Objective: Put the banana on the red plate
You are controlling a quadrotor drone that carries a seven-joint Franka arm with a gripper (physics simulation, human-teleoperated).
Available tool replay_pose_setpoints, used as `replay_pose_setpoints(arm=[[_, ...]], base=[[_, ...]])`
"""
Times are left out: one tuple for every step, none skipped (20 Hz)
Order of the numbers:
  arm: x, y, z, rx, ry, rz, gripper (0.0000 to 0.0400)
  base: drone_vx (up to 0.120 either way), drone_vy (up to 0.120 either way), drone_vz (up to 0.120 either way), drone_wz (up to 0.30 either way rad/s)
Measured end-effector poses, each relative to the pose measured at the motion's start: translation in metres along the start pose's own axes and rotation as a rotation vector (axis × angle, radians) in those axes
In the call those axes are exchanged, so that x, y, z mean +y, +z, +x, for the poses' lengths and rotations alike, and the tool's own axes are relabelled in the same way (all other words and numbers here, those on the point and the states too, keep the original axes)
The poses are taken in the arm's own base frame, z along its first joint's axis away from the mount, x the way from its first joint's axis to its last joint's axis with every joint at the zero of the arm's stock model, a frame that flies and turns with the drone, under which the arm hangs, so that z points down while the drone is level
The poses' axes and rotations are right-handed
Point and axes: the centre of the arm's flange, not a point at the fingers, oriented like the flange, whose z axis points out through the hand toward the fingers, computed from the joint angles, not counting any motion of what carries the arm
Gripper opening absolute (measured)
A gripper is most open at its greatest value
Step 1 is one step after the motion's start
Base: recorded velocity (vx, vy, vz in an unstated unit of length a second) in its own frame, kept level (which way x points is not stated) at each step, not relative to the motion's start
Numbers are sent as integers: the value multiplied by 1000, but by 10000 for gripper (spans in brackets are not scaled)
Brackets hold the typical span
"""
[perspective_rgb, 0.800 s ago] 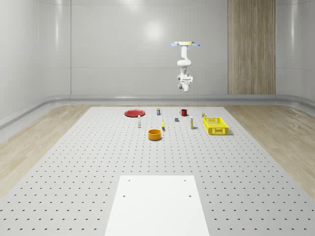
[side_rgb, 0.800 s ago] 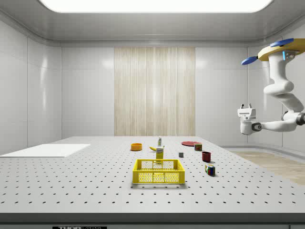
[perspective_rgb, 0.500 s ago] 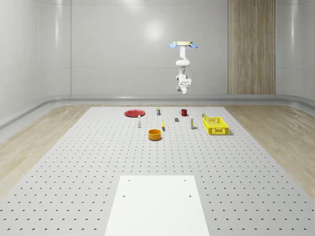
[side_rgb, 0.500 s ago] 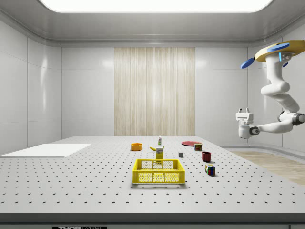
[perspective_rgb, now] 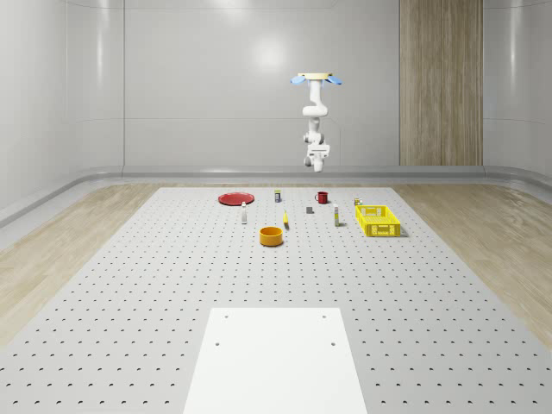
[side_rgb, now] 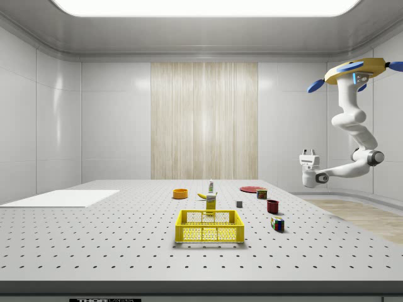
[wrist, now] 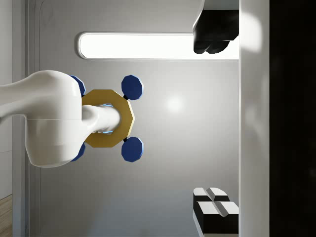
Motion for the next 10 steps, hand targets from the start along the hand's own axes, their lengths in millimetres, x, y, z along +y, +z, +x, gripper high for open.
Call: replay_pose_setpoints(arm=[[0,-2,0,1,0,1,400],[0,-3,0,1,0,1,400],[0,-4,0,2,0,2,400],[0,-5,0,2,0,2,400],[0,-6,0,3,0,3,400],[0,-6,0,3,0,3,400],[0,-7,0,4,0,4,400],[0,-7,0,4,0,4,400],[0,-7,0,5,0,5,400],[0,-7,0,6,0,5,400]], base=[[120,-120,0,0],[120,-120,0,0],[120,-120,0,0],[120,-120,0,0],[120,-120,0,0],[120,-120,0,0],[120,-120,0,0],[120,-120,0,0],[120,-120,0,0],[120,-120,0,0]])
